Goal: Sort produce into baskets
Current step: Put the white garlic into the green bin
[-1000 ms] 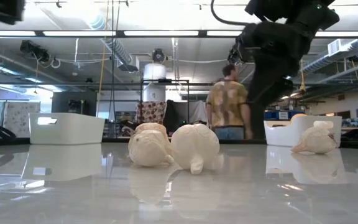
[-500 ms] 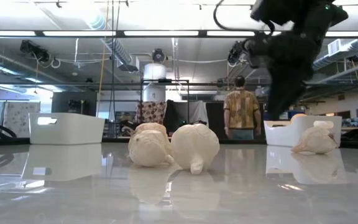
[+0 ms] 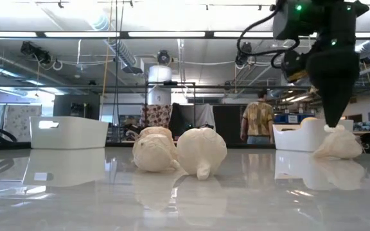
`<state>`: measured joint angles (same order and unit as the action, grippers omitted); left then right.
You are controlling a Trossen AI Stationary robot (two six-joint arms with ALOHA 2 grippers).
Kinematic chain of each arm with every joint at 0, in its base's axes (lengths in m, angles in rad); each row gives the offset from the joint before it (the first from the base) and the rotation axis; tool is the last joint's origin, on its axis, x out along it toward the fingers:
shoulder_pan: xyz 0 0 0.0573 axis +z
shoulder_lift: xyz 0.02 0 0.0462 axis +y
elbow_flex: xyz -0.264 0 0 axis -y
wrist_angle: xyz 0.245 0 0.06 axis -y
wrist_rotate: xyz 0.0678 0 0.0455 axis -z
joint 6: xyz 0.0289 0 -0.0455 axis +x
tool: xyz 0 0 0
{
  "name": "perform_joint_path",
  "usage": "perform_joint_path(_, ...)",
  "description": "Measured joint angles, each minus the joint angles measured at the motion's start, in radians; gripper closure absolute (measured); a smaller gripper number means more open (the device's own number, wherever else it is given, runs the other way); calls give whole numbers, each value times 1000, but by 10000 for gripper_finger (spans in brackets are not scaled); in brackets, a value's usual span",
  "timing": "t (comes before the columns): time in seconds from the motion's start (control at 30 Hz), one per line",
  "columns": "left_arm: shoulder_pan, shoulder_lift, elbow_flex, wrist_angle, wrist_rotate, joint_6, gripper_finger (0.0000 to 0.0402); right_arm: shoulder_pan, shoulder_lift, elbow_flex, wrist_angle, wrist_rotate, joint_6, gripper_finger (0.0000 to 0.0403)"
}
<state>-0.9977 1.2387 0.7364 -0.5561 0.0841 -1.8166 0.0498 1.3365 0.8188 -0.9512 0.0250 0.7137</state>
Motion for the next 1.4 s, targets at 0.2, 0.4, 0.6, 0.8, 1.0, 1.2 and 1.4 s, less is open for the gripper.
perform_joint_path(0.2,0,-22,55,-42,-149,-18,209,40,-48,-3,-2,-40,-44,130)
perform_joint_path(0.4,0,-46,175,-244,-375,10,209,59,-47,-80,63,-38,-36,101)
perform_joint_path(0.6,3,-47,223,-320,-474,58,208,60,-46,-164,190,-44,26,84)
perform_joint_path(0.8,3,-47,228,-316,-557,59,208,60,-46,-209,267,-52,29,115)
perform_joint_path(1.0,3,-75,229,-217,-834,154,208,66,-46,-213,286,-97,47,182)
perform_joint_path(1.2,3,-130,229,-217,-978,216,208,74,-70,-213,413,-116,63,217)
perform_joint_path(1.4,7,-136,229,-258,-1054,216,205,74,-95,-213,662,-116,123,218)
